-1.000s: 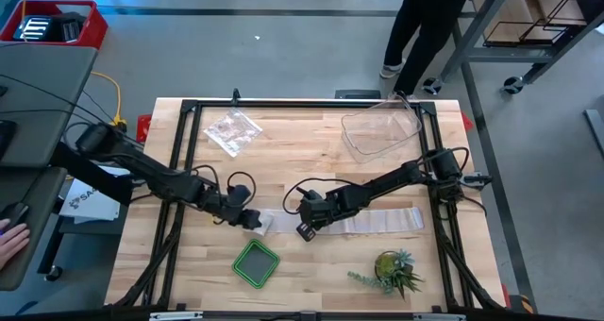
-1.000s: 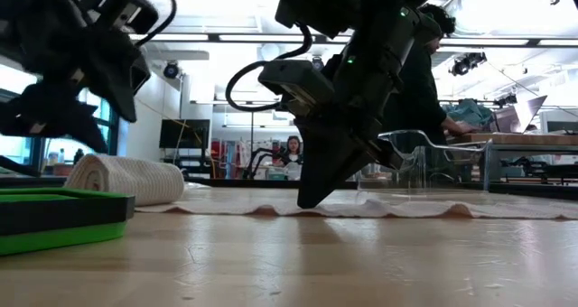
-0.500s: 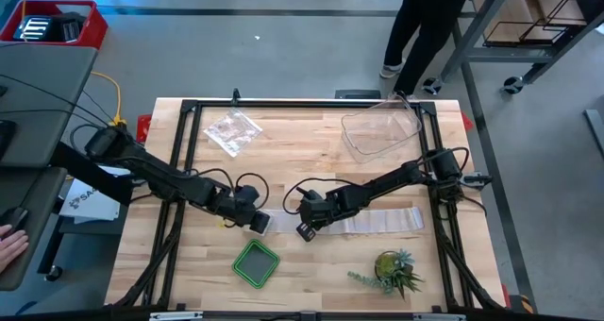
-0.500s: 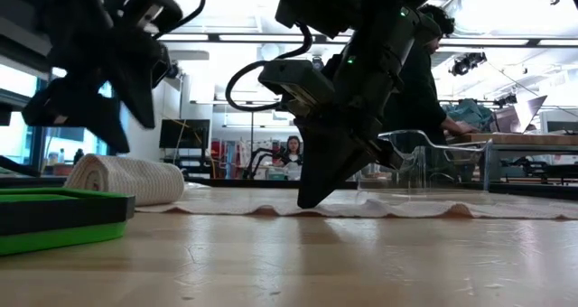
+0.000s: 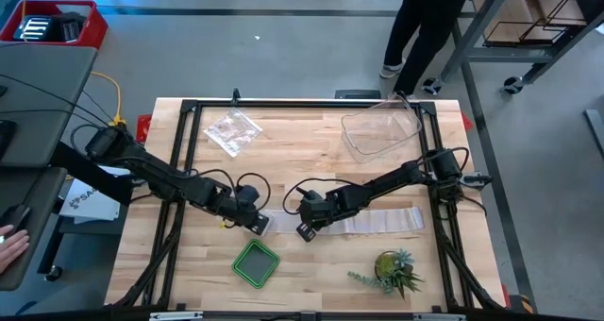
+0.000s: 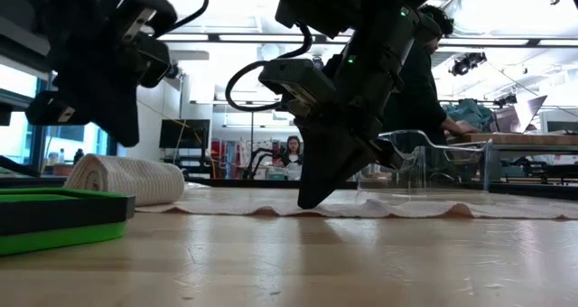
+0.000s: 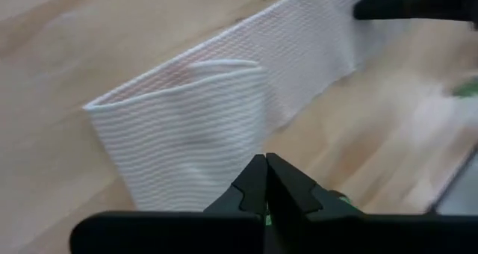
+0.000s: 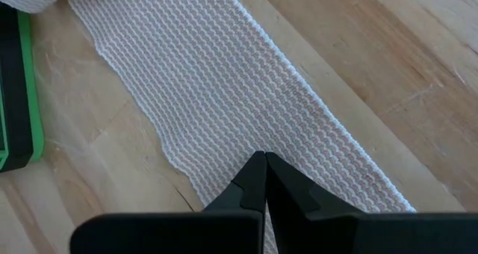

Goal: Roll bandage
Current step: Roll the white bandage

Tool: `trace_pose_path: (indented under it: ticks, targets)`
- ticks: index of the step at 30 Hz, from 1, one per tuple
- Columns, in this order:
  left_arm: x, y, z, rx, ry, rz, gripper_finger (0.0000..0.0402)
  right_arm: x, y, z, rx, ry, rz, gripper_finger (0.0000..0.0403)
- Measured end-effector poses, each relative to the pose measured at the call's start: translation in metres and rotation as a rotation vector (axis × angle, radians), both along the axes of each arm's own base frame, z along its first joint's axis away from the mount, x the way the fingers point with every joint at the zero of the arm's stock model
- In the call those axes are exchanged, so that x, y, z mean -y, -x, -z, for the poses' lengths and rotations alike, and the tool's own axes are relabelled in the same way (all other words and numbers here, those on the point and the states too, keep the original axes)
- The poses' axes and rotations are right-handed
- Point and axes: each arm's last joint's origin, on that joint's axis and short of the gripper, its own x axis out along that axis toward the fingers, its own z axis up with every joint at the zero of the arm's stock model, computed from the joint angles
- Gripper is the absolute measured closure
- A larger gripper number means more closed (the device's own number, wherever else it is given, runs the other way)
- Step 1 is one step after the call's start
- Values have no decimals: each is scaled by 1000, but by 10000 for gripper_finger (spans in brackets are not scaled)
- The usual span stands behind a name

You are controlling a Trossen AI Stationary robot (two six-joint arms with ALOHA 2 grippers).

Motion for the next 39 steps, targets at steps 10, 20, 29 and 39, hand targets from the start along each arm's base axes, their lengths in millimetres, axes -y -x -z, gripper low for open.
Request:
trace_pose_path:
  ticks: [10,20,29,39]
  targets:
    - [-6,3,10,3,-12,13,401,0,0,0,0,0,-1,403]
    - [-5,0,10,27,-26,53,401,0,0,0,-1,-6,-3,403]
    - [-2,-9,23,25,-29,76,401,0,0,0,-1,-10,-1,403]
    - [0,-14,34,10,-30,68,401,-2,0,0,0,-34,-38,403]
